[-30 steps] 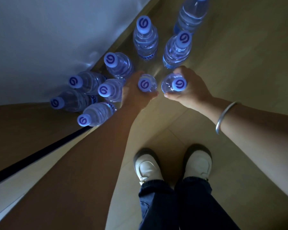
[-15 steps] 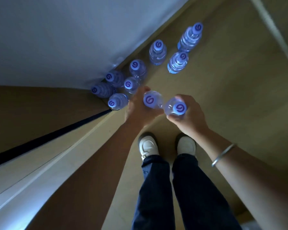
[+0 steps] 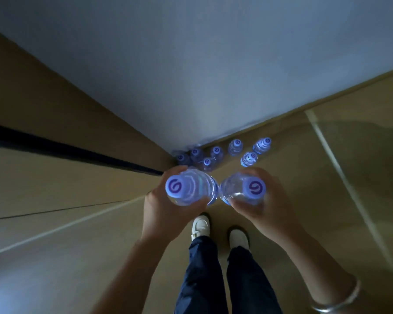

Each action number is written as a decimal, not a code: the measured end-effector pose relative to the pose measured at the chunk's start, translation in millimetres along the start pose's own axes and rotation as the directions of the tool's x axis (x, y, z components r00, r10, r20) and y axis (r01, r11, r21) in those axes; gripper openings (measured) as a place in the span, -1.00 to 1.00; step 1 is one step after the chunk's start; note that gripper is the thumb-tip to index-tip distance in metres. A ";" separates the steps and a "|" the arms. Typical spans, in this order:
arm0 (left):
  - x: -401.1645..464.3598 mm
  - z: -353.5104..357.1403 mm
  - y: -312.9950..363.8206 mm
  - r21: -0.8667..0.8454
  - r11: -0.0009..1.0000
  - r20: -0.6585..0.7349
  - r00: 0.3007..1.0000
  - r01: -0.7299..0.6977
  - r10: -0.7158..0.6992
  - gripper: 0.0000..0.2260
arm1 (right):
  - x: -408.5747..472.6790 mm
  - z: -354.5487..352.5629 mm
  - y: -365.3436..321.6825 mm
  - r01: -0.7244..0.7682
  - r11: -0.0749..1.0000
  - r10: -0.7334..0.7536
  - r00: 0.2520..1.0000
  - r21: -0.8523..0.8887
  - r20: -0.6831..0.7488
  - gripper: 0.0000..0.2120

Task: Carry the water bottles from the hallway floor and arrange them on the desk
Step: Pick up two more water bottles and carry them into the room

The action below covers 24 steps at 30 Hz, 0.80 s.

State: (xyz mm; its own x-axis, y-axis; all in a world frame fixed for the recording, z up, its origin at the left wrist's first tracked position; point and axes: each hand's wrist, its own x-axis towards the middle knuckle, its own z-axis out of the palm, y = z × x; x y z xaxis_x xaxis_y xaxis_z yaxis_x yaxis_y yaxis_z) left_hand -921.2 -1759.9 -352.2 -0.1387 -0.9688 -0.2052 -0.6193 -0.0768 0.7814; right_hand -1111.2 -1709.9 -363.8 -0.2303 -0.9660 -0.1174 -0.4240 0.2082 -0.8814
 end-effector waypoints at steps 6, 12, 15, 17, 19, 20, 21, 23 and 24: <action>-70.9 -92.4 61.4 0.111 0.994 -0.090 0.996 0.008 0.002 -0.60 | -12.3 -31.3 -103.1 0.295 0.952 -0.262 0.925 -0.086 0.275 -0.66; -156.2 -182.8 72.1 0.223 0.965 -0.334 0.941 0.141 -0.061 -0.57 | -34.4 -16.5 -217.2 0.531 0.842 -0.410 0.742 -0.093 0.531 -0.70; -199.5 -231.6 58.7 0.214 0.948 -0.482 0.870 0.237 -0.108 -0.57 | -53.5 18.3 -265.7 0.588 0.809 -0.430 0.625 -0.031 0.652 -0.67; -228.6 -263.0 46.5 0.207 0.934 -0.564 0.815 0.293 -0.131 -0.53 | -71.4 49.1 -293.0 0.637 0.770 -0.469 0.544 0.021 0.696 -0.66; -258.4 -291.7 33.3 0.190 0.913 -0.629 0.759 0.361 -0.168 -0.56 | -93.0 84.0 -318.7 0.649 0.758 -0.474 0.480 0.064 0.739 -0.69; -273.9 -305.5 26.1 0.180 0.899 -0.658 0.728 0.400 -0.192 -0.60 | -103.0 103.2 -330.9 0.659 0.748 -0.471 0.442 0.080 0.763 -0.71; -289.5 -319.4 18.1 0.168 0.884 -0.687 0.695 0.437 -0.213 -0.63 | -113.3 123.0 -343.5 0.679 0.727 -0.480 0.398 0.101 0.782 -0.73; -321.1 -346.5 1.9 0.127 0.857 -0.733 0.629 0.500 -0.259 -0.68 | -134.7 162.6 -369.6 0.720 0.677 -0.505 0.301 0.155 0.809 -0.73; -337.1 -360.1 -5.9 0.114 0.842 -0.751 0.600 0.528 -0.275 -0.69 | -146.6 181.8 -383.1 0.732 0.657 -0.514 0.258 0.181 0.818 -0.73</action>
State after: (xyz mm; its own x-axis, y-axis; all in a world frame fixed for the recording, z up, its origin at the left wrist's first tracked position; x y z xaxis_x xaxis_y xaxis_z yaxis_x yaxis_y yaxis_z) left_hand -592.5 -1517.7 -75.4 0.6673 -0.7374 0.1047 -0.6825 -0.5491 0.4823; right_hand -755.8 -1675.9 -92.1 0.8750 -0.4817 0.0480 -0.2882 -0.5980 -0.7479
